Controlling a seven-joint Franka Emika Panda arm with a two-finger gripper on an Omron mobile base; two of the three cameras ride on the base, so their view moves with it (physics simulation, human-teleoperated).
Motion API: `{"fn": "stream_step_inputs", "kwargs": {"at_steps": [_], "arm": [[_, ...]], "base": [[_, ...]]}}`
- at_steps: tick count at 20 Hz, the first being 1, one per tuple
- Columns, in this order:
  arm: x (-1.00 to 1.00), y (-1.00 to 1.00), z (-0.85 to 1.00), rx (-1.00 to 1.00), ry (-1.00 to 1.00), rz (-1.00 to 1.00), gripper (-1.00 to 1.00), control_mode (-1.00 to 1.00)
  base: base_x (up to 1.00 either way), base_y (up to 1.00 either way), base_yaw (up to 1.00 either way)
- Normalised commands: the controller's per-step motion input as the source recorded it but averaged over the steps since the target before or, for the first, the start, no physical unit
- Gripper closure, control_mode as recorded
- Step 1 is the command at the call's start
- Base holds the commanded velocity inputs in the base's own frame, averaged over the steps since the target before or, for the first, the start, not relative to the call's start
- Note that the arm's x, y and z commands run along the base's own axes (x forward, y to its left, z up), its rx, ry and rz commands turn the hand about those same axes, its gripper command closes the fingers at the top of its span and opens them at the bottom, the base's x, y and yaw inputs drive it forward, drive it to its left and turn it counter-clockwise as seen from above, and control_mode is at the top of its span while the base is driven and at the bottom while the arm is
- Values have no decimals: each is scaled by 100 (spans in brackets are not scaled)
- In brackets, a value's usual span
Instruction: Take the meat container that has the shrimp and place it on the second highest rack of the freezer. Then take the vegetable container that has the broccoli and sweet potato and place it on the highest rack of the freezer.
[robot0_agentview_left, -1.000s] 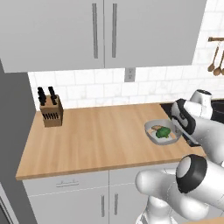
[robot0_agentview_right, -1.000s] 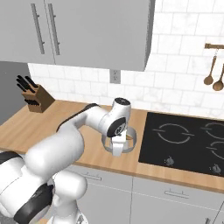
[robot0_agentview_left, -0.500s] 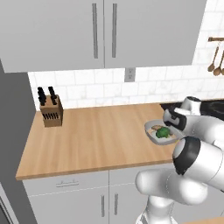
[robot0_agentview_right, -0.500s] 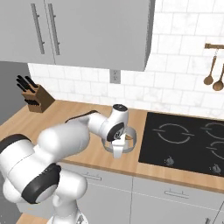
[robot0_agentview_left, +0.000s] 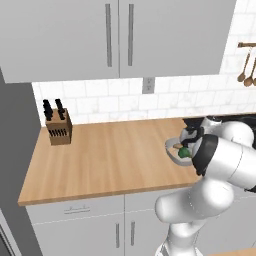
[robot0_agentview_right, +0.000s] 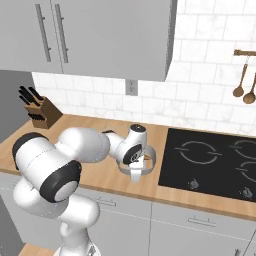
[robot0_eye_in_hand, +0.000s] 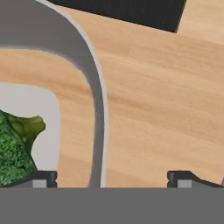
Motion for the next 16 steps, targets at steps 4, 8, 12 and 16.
{"fn": "stream_step_inputs", "kwargs": {"at_steps": [4, 8, 12, 16], "arm": [[0, 0, -34, 0, 0, 0, -100, -100], [0, 0, -11, 0, -1, 0, -100, -100], [0, 0, 0, 0, 0, 0, -100, -100], [1, 0, 0, 0, 0, 0, -100, -100]], "base": [[0, 0, 0], [0, 0, 0], [0, 0, 0], [0, 0, 0]]}}
